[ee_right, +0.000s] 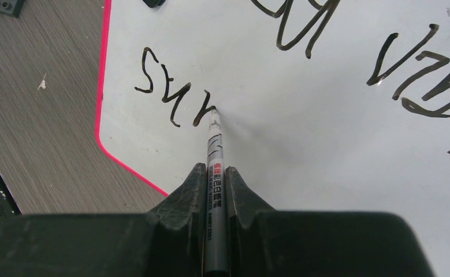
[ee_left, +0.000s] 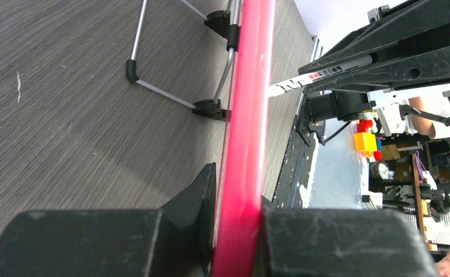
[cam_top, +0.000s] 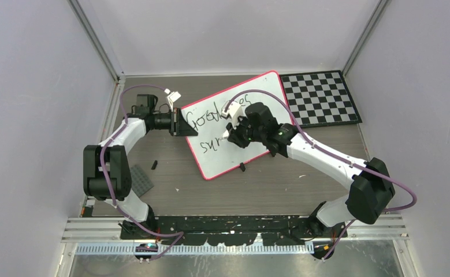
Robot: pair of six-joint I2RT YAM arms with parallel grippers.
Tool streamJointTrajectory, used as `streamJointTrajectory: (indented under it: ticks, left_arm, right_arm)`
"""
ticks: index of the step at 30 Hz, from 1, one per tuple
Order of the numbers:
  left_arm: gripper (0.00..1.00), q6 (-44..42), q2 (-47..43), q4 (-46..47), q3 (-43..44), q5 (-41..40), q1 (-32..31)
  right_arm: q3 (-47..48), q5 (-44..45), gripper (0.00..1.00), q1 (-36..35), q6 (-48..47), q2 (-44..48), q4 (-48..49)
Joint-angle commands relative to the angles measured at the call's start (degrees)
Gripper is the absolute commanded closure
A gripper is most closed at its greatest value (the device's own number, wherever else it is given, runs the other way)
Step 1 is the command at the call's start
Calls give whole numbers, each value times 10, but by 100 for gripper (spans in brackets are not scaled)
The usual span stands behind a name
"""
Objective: Write a sentence on the whiteboard
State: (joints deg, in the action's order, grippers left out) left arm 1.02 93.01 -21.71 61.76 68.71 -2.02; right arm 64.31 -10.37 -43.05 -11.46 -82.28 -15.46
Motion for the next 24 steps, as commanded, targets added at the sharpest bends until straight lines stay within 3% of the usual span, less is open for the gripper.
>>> streamJointTrajectory:
  ticks: [1, 11, 24]
  left_arm:
    - [100, 6, 5, -33, 13, -21, -1]
    - [100, -39, 3, -70, 19, -23, -11]
    - [100, -37, 12, -69, 25, -24, -11]
  right_arm:
    - [17, 12, 100, 4, 2, 3, 15]
    - [8, -6, 100, 5, 3, 21, 23]
    - [-5, 11, 100, 14, -2, 13, 24]
